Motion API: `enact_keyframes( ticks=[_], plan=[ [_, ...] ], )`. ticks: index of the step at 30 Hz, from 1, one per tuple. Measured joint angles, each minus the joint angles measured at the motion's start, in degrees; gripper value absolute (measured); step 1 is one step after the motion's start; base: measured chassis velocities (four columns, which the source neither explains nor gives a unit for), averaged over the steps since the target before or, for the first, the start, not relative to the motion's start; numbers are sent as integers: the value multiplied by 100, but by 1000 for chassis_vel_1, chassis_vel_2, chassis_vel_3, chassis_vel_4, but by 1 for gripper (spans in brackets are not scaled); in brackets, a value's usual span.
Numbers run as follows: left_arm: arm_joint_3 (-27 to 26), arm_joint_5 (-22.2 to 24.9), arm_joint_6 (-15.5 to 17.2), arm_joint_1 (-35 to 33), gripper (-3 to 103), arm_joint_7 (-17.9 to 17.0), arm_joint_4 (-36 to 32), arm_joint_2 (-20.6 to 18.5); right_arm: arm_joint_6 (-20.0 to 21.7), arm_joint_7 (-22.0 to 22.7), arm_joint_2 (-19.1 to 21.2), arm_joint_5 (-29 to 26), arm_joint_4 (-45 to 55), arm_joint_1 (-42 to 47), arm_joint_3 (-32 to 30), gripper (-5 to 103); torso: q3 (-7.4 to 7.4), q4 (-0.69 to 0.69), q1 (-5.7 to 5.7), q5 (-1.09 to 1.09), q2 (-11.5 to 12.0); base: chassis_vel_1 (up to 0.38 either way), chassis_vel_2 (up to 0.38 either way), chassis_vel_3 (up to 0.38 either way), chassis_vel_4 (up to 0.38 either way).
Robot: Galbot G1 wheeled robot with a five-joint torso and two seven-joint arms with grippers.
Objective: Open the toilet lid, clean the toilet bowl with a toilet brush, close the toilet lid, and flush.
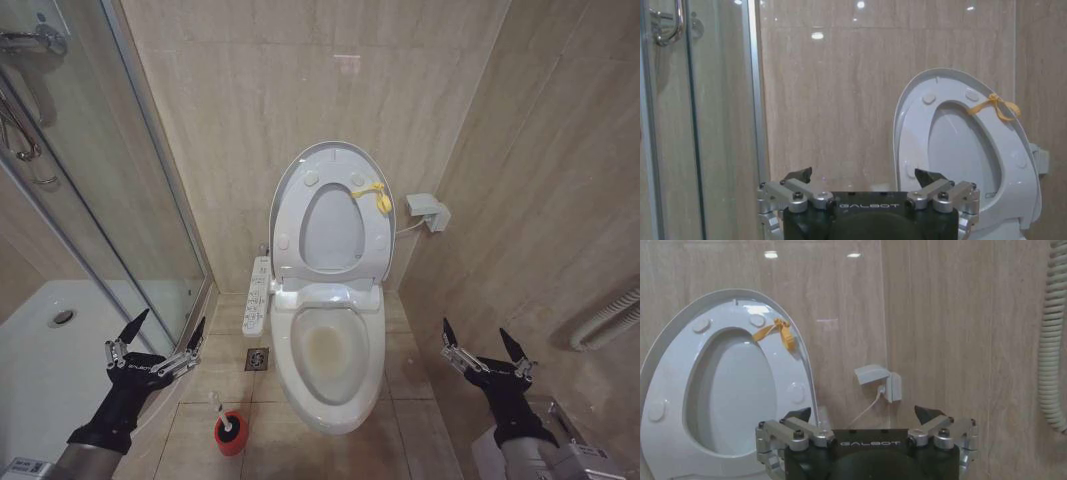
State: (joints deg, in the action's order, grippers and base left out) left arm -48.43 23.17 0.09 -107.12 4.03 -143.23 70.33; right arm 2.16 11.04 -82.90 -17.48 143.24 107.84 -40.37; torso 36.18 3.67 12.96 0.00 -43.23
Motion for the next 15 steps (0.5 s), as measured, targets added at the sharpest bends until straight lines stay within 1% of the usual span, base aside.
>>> enact_keyframes(
  ticks=[15],
  plan=[
    [-2, -2, 10, -5, 100, 0, 0, 3, 0, 0, 0, 0, 0, 0, 0, 100, 0, 0, 0, 0, 0, 0, 0, 0, 0]
  ],
)
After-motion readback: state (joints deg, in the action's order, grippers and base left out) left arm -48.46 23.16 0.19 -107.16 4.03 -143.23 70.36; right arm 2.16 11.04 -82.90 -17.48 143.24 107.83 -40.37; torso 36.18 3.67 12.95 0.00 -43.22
